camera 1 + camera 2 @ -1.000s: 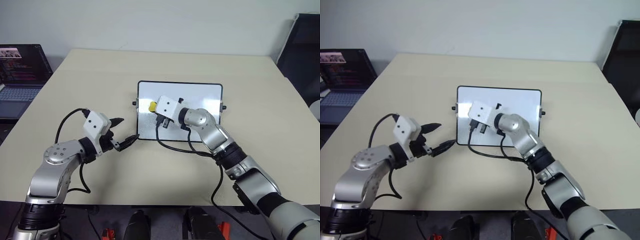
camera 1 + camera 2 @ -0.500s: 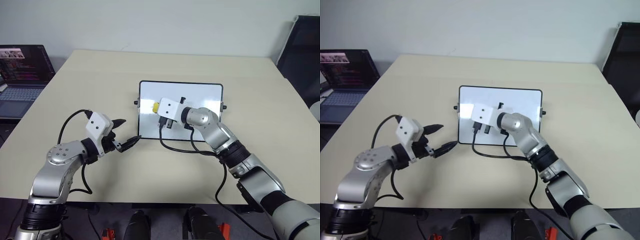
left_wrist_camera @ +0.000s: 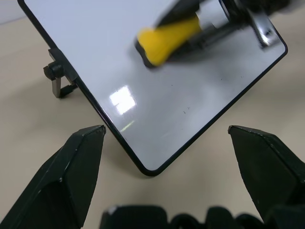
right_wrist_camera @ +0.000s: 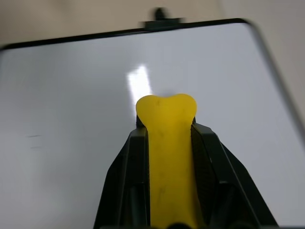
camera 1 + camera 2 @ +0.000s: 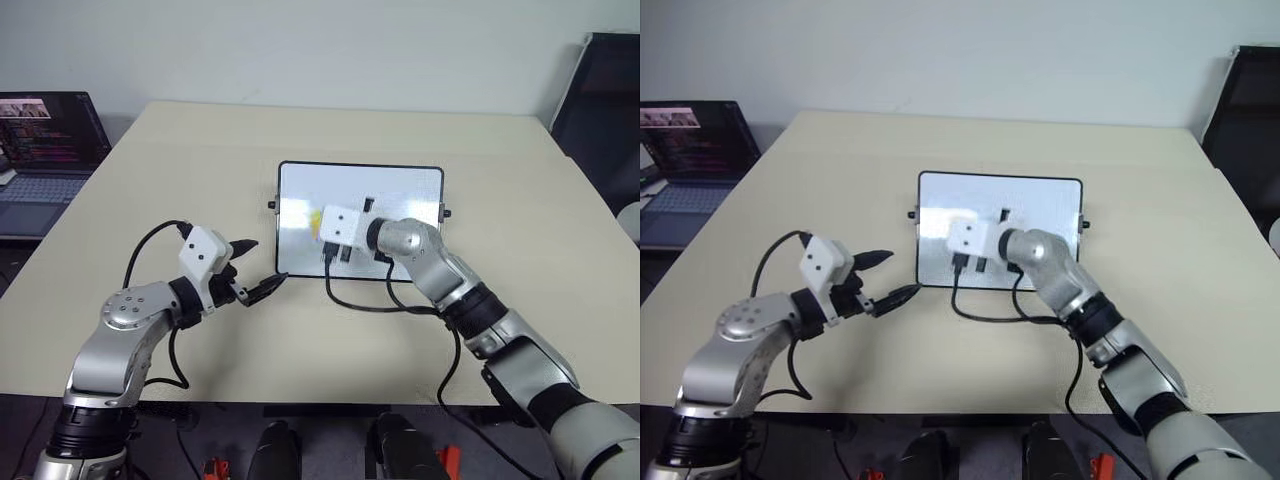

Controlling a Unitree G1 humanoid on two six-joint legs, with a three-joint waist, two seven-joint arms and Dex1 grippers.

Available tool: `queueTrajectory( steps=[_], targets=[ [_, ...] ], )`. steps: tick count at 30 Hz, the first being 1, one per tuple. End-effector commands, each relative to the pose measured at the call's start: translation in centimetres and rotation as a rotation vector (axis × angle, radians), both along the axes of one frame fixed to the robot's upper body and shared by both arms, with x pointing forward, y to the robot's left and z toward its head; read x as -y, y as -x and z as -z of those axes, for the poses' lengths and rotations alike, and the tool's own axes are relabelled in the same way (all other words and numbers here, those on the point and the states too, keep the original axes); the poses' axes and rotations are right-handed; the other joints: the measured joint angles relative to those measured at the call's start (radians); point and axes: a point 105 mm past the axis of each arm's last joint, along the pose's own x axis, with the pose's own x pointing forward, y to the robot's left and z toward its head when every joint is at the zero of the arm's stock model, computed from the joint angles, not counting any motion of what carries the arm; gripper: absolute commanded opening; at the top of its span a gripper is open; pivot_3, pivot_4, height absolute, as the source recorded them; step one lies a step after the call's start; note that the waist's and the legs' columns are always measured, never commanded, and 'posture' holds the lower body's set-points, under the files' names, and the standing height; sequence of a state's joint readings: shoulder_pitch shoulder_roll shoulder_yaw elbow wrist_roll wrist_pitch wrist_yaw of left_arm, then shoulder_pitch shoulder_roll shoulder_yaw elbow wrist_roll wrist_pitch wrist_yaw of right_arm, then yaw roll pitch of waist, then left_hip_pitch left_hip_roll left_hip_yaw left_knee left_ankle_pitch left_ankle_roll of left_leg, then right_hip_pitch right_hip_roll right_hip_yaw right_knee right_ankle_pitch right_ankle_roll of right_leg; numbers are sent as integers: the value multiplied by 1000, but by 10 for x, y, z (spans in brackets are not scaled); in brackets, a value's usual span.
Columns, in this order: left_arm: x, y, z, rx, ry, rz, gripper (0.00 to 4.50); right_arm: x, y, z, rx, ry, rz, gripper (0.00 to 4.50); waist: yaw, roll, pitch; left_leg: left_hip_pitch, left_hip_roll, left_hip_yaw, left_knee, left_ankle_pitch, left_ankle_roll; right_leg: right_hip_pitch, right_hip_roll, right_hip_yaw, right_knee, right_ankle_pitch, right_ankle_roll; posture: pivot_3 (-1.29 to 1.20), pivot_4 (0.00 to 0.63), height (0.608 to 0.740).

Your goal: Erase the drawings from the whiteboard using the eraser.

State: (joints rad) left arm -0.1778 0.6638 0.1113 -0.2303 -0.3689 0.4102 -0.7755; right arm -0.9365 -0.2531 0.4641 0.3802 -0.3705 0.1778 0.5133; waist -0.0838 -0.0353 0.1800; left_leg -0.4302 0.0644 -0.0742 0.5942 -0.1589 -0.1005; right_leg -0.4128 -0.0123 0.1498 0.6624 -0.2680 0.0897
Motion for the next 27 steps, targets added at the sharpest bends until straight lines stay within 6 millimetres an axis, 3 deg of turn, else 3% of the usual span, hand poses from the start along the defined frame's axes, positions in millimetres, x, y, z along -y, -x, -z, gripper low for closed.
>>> queueTrajectory(
  steps=[1, 3, 7, 14, 21, 23, 27],
  targets=[
    [4, 2, -9, 44, -2, 21, 4500, 7, -1, 9, -39, 20, 13, 854, -2, 0, 0, 0, 0, 0, 0, 0, 0, 0, 0, 0, 0, 0, 0, 0, 150, 740],
    [4, 1, -9, 43, -2, 20, 4500, 10, 5, 28, -131, 73, -11, 854, -3, 0, 0, 0, 0, 0, -1, 0, 0, 0, 0, 0, 0, 0, 0, 0, 150, 740],
    [3, 2, -8, 42, -3, 20, 4500, 9, 24, 47, -227, 152, -93, 853, -2, 0, 0, 0, 0, 0, -2, 0, 0, 0, 0, 0, 0, -1, 1, 0, 150, 740],
    [4, 1, -8, 40, 0, 22, 4500, 2, 32, 46, -215, 172, -121, 853, -3, 0, 0, 1, 0, 0, -1, 0, 0, 0, 0, 0, 0, -1, 1, 0, 150, 740],
    [3, 1, -6, 35, 2, 24, 4500, 9, 51, 65, -267, 281, -208, 853, -1, 0, 0, 0, 0, 0, -2, 0, 0, 1, 0, 0, -1, -2, 2, 0, 150, 740],
    [4, 1, -5, 34, 3, 27, 4500, 9, 50, 59, -235, 243, -195, 853, -1, 0, 0, 0, 0, 0, -2, 0, 0, 0, 0, 0, -1, -2, 2, 0, 150, 740],
    [5, 2, -5, 35, 5, 34, 4500, 14, 45, 20, -235, -52, -115, 852, 0, 0, 0, 0, 0, 0, -2, 0, 0, 0, 0, 0, -1, -2, 2, 0, 150, 740]
  ],
)
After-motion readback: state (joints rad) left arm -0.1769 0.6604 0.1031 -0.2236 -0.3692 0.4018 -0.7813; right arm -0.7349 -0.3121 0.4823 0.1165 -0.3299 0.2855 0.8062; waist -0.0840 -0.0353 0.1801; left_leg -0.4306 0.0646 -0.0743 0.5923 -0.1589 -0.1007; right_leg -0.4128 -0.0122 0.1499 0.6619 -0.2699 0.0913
